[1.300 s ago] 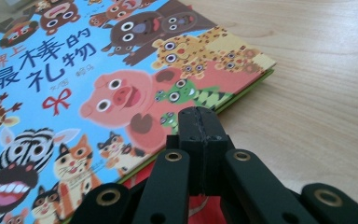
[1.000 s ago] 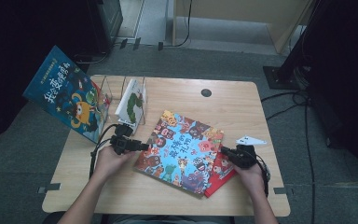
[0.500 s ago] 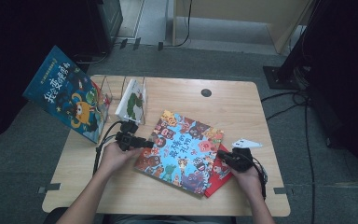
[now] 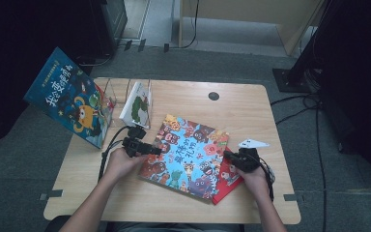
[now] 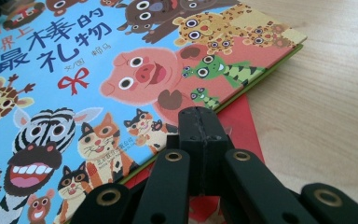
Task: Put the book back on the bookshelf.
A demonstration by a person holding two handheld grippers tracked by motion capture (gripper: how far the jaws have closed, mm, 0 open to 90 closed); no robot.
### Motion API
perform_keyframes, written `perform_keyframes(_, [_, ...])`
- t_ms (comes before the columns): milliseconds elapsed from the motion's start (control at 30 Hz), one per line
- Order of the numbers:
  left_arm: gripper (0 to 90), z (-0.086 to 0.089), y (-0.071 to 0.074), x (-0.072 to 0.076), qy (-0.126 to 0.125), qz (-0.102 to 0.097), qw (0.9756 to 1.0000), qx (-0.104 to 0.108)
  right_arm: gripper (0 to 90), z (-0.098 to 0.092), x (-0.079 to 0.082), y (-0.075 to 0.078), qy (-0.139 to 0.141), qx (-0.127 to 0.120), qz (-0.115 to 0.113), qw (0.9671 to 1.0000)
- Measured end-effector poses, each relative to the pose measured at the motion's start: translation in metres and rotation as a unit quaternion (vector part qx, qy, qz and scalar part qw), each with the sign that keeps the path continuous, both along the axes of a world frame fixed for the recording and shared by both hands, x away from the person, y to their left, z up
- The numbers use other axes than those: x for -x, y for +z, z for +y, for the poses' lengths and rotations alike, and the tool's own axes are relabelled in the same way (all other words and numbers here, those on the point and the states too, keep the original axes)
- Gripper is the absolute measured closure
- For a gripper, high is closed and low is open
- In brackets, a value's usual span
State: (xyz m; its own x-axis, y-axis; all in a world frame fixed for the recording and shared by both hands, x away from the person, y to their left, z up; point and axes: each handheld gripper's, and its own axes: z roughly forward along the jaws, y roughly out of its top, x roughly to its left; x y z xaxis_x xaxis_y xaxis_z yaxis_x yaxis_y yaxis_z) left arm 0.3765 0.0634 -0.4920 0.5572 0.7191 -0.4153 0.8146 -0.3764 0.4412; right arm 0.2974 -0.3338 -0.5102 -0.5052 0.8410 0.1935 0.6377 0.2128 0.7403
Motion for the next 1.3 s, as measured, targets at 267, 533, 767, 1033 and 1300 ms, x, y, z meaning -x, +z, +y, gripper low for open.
perform_keyframes(267, [32.9, 0.000, 0.000, 0.006, 0.004, -0.005, 1.0000, 0.004, 90.0, 0.003, -0.010, -0.001, 0.001, -0.005, -0.002, 1.0000])
perform_keyframes(533, [42.2, 0.003, 0.000, 0.004, 0.030, 0.023, 0.9992, 0.013, 90.0, 0.007, -0.001, 0.001, 0.014, 0.003, 0.004, 0.9999])
perform_keyframes(767, [50.3, 0.003, 0.007, 0.005, 0.034, 0.047, 0.9983, -0.001, 90.0, 0.003, 0.000, 0.000, 0.019, -0.013, 0.014, 0.9996])
perform_keyframes(1033, [56.9, 0.016, 0.044, 0.009, 0.042, 0.056, 0.9950, 0.072, 90.0, 0.000, -0.001, 0.000, 0.020, -0.025, 0.022, 0.9992])
perform_keyframes(1300, [60.2, 0.007, 0.074, 0.010, 0.019, 0.085, 0.9926, 0.084, 90.0, 0.007, -0.006, -0.003, 0.044, -0.048, 0.032, 0.9974])
